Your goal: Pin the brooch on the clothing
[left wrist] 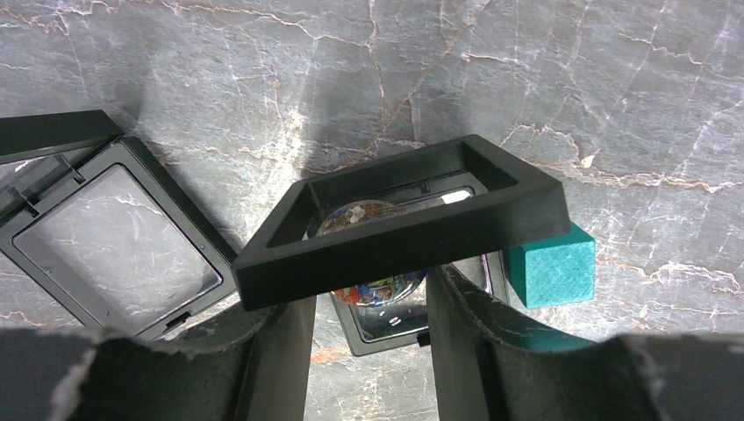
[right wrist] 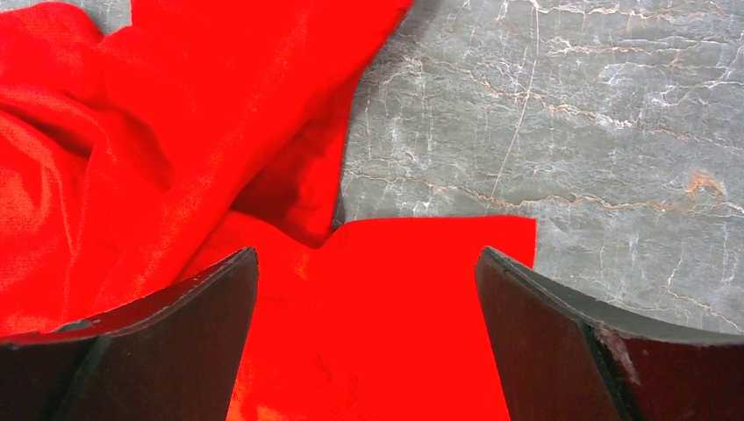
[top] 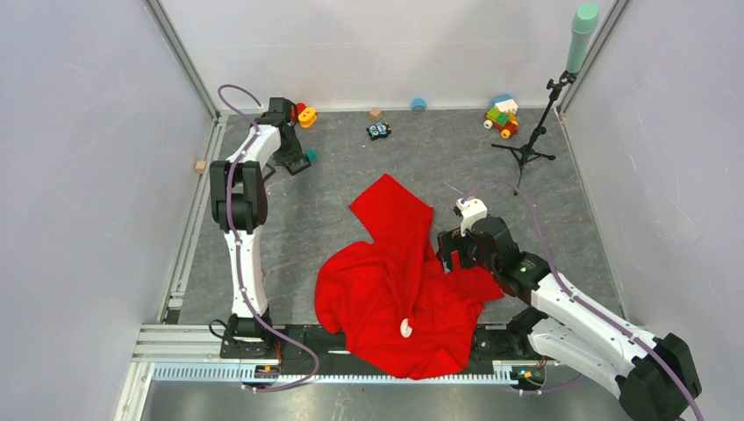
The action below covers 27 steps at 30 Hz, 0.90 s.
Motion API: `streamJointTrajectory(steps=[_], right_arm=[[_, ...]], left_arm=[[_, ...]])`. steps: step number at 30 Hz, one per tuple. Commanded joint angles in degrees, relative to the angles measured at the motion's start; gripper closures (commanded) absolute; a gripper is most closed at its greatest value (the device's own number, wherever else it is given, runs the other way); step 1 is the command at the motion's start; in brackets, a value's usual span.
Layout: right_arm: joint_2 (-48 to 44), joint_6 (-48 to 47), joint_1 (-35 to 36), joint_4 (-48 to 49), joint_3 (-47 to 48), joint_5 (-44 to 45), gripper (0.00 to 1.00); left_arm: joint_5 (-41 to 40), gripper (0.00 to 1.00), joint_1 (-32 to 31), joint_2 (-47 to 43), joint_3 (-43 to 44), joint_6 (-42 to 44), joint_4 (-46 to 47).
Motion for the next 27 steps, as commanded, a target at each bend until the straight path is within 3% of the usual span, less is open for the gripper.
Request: streamJointTrajectory(steps=[1, 7, 19, 25, 27], right_arm=[[-0.73, 0.37, -0.20, 2.14, -0.11, -0.57, 0.02], [-1.70, 1.04, -0.20, 1.94, -0.13, -1.32, 0.02], [-6.80, -0.15, -0.22, 2.37, -0.18, -5.87, 0.02], [-10.08, -6.13, -0.23, 6.81, -1.17, -21.27, 0.02], [-11.57, -7.70, -0.12, 10.69, -2.36, -30.11, 0.03]], left_arm=[[0.30, 0.58, 0.33, -2.18, -0.71, 2.96, 0.09], [2.04, 0.59, 0.28, -8.55, -6.25, 2.71, 2.89], [13.15, 0.62, -1.46, -28.23, -26.78, -1.11, 8.59], [28.53, 0.66, -7.45, -43.16, -40.72, -4.56, 11.23], [33.28, 0.66, -10.23, -47.44, -44.25, -5.10, 12.00]])
